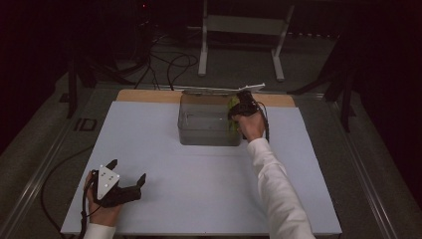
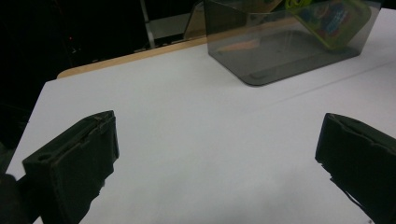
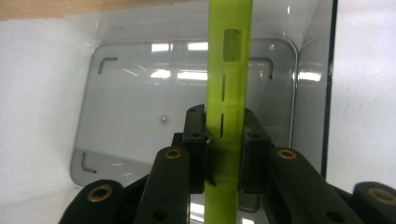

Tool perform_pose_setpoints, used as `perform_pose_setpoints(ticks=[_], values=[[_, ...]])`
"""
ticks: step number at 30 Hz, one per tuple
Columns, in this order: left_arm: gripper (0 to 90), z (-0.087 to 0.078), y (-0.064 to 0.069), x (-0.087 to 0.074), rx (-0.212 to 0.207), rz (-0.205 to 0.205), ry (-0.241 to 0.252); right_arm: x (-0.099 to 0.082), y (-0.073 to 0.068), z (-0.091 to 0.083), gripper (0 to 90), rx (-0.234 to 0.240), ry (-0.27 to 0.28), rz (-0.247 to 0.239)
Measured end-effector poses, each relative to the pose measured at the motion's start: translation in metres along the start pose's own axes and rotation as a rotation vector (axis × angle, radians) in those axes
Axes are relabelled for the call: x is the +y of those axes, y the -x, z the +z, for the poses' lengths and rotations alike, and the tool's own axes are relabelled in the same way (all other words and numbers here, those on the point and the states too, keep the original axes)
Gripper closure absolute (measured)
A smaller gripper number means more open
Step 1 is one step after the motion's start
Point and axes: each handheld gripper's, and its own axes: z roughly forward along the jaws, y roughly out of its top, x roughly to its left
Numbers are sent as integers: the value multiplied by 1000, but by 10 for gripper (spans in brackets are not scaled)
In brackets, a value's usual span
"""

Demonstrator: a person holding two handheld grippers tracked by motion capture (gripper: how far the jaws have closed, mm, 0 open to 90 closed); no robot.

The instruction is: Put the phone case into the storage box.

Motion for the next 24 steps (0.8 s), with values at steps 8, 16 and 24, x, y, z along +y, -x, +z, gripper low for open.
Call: perform_pose_setpoints(ticks=[8, 16, 24], values=[[0, 0, 0, 0, -1, 0, 1, 0, 1, 4, 771, 15, -3, 20], [1, 0, 0, 0, -5, -3, 0, 0, -3, 8, 766, -13, -5, 7], [1, 0, 0, 0, -3, -5, 2, -1, -6, 9, 730, -39, -7, -21]])
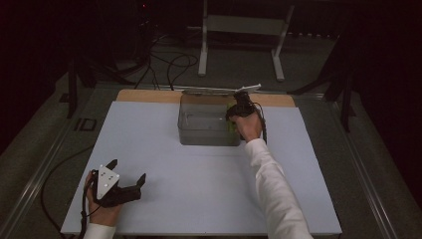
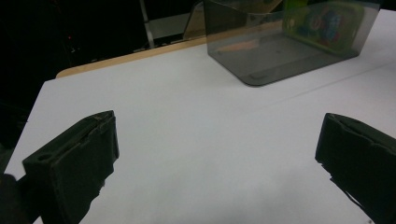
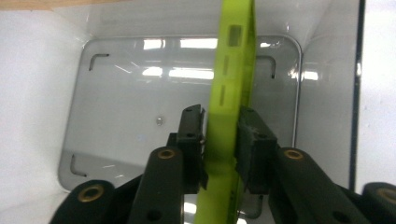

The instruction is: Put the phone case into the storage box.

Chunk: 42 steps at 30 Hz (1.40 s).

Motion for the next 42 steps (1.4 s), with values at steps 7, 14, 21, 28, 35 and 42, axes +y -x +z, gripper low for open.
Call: perform_pose_setpoints(ticks=[7, 14, 21, 28, 35, 42], values=[[1, 0, 0, 0, 1, 0, 0, -1, -4, -5, 731, -61, 16, -43], [1, 0, 1, 0, -1, 1, -1, -1, 1, -13, 740, -105, 35, -55], [1, 0, 1, 0, -1, 1, 0, -4, -7, -17, 770, -188, 40, -125], [1, 0, 0, 0, -1, 1, -1, -7, -7, -20, 764, -187, 64, -131], [1, 1, 1, 0, -2, 3, -2, -9, -10, -25, 783, -205, 78, -154], [1, 1, 1, 0, -3, 1, -1, -10, -10, -30, 764, -202, 102, -182]])
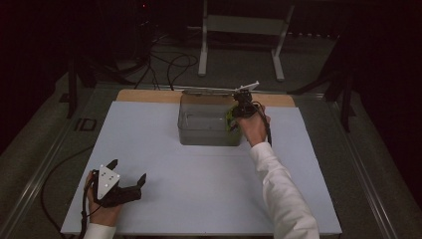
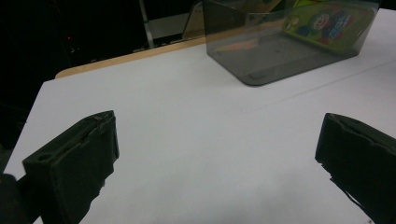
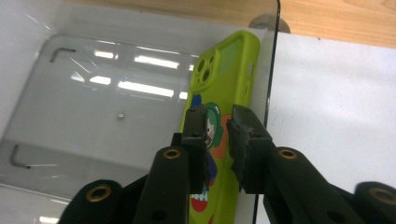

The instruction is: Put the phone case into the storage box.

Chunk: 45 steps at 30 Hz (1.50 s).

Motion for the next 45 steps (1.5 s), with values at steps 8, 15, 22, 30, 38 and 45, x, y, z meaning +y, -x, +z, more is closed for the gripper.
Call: perform_pose_setpoints(ticks=[8, 15, 22, 30, 38, 45], values=[[1, 0, 1, 0, -1, 4, -2, -5, 11, -14, 734, 83, 74, 7], [1, 0, 1, 0, 0, 3, -1, -10, 12, -25, 639, 123, 129, -33], [1, 1, 1, 0, 0, 5, -4, -23, 9, -37, 425, 182, 217, -149], [1, 1, 1, 0, -1, 4, -4, -34, 9, -44, 254, 215, 273, -187], [1, 1, 1, 0, -2, 2, -6, -49, 10, -48, 120, 205, 330, -208], [1, 1, 1, 0, -3, 2, -3, -61, 11, -54, 107, 203, 375, -224]])
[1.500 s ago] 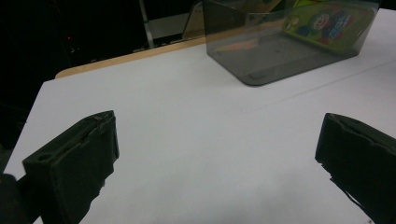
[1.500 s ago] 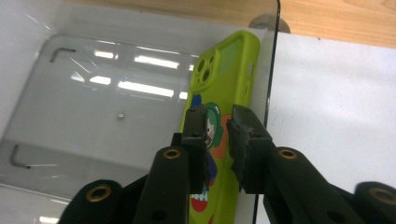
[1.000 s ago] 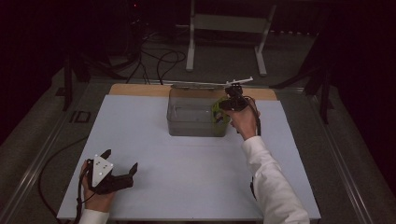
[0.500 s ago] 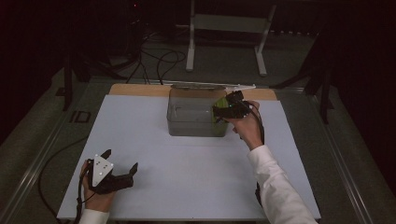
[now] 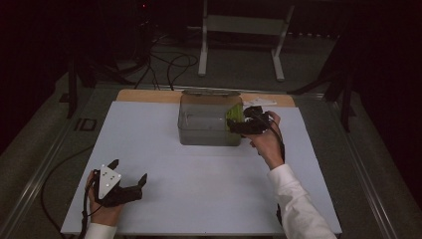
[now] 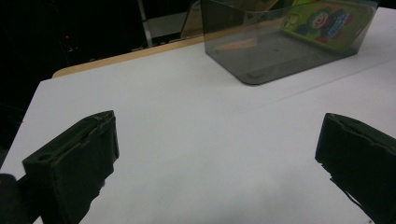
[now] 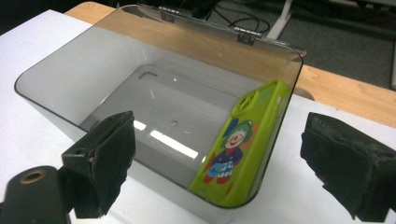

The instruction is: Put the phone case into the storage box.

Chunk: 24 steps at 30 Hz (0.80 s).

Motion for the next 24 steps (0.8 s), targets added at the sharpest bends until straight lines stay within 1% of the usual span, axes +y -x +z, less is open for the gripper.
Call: perform_pose_setpoints(ticks=[3, 4, 5, 6, 7, 9, 13, 16, 18, 19, 21, 24], values=[[1, 0, 0, 0, 1, 0, 1, -3, -1, -5, 107, 10, 12, -1], [1, -1, 0, 0, 2, 0, 1, -5, -1, -8, 107, 16, 27, -2], [1, -1, 0, 0, 2, 0, 1, -5, -1, -8, 107, 16, 27, -2], [1, 0, -1, 0, 2, -2, 2, -9, -2, -12, 107, 20, 37, -4], [1, 0, -1, 0, 2, -2, 1, -14, -3, -15, 107, 11, 56, -14], [1, 0, -1, 0, 2, -4, 1, -19, -2, -19, 106, 7, 70, -12], [1, 0, -1, 0, 2, -4, -2, -31, 0, -28, 106, 4, 97, 7], [1, 0, 0, 0, 2, -4, -3, -41, 2, -35, 107, 6, 98, 7], [1, 1, 0, 0, 2, -4, -4, -48, 4, -40, 107, 8, 103, 18], [1, 1, 0, 0, 2, -3, -5, -52, 6, -42, 107, 7, 90, 23], [1, 1, 0, 0, 1, -5, -6, -56, 7, -45, 107, -7, 82, 14], [1, 1, 0, 0, 2, -5, -6, -61, 7, -52, 107, -21, 102, -11]])
